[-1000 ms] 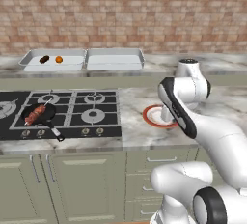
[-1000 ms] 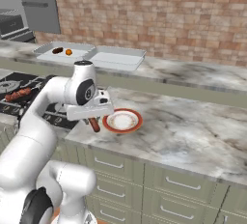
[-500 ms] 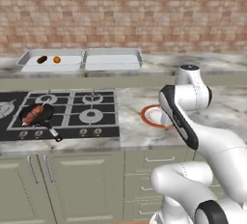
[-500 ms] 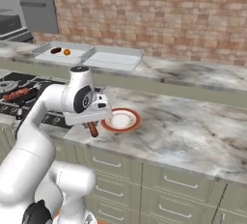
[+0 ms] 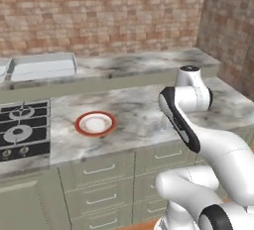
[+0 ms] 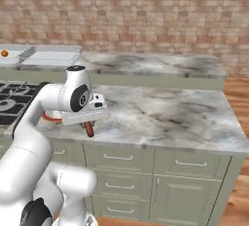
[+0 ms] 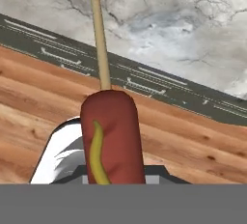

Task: Place the cold items (sweet potato and tangerine) from the fridge in one tupperware on the dining counter. Place the warm items (kebab skewer and hot dog) in the stove area in another tupperware.

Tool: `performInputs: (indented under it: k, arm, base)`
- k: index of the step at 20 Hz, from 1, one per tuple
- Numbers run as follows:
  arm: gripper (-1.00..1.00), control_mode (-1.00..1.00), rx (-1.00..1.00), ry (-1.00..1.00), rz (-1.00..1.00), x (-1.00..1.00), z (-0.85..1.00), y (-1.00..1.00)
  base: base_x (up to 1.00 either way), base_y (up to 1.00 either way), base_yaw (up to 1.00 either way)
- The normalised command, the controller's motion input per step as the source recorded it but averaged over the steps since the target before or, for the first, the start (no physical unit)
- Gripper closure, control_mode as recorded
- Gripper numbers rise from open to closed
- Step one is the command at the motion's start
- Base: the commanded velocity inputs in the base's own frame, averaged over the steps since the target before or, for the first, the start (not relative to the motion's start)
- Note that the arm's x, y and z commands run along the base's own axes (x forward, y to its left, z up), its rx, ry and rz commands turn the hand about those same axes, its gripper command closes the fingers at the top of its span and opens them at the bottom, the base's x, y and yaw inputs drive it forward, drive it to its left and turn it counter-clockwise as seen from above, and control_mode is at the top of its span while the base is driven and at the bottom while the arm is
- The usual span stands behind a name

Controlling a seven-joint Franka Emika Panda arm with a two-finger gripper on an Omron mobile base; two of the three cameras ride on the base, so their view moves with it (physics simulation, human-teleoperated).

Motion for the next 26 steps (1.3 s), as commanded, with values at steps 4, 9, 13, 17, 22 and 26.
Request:
performInputs:
  k: [4,9,13,17,22,26]
  arm:
    - [1.0,1.0,0.0,0.0,0.0,0.0,0.0,0.0]
    - [1.0,1.0,0.0,0.0,0.0,0.0,0.0,0.0]
    - [1.0,1.0,0.0,0.0,0.0,0.0,0.0,0.0]
    - [1.0,1.0,0.0,0.0,0.0,0.0,0.0,0.0]
    - [1.0,1.0,0.0,0.0,0.0,0.0,0.0,0.0]
    - [1.0,1.0,0.0,0.0,0.0,0.0,0.0,0.0]
  base:
    - [0.03,-1.0,-0.25]
    - [0.02,-1.0,0.13]
    - [0.0,-1.0,0.23]
    - [-0.26,-1.0,0.1]
    - [-0.27,-1.0,0.06]
    - [-0.03,-1.0,0.04]
